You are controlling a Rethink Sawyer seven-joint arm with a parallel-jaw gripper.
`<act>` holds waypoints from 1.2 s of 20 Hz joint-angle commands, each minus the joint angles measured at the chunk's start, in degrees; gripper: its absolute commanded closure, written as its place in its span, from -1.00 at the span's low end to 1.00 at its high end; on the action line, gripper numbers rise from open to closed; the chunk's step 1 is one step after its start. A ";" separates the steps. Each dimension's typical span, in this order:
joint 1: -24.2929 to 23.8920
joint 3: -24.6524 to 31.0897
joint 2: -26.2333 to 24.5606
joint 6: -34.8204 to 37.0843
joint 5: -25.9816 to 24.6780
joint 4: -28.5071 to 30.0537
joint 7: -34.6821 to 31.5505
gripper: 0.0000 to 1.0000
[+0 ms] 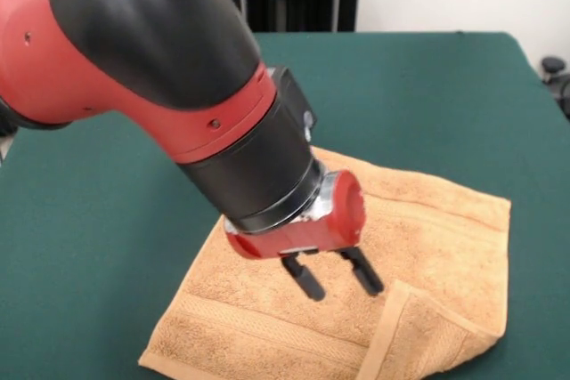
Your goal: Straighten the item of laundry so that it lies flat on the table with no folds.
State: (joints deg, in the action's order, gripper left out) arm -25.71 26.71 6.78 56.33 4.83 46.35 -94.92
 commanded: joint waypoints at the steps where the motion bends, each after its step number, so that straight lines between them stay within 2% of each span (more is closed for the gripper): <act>1: 0.62 2.45 -6.50 -8.33 -1.74 0.43 1.61 -1.00; 7: 0.65 3.52 -8.79 -8.20 -1.70 -2.34 4.07 -1.00; 10: 0.28 4.07 -8.56 -8.46 -1.39 -1.43 4.69 -1.00; 16: -0.48 7.08 -7.37 -7.83 0.97 2.64 5.21 -1.00; 19: -0.75 9.27 -5.99 -7.97 2.42 5.70 4.04 -1.00; 24: -0.64 10.35 -4.01 -7.19 3.40 7.63 1.92 -1.00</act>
State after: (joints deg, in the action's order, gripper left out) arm -27.91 29.86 0.41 49.66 5.68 45.26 -94.92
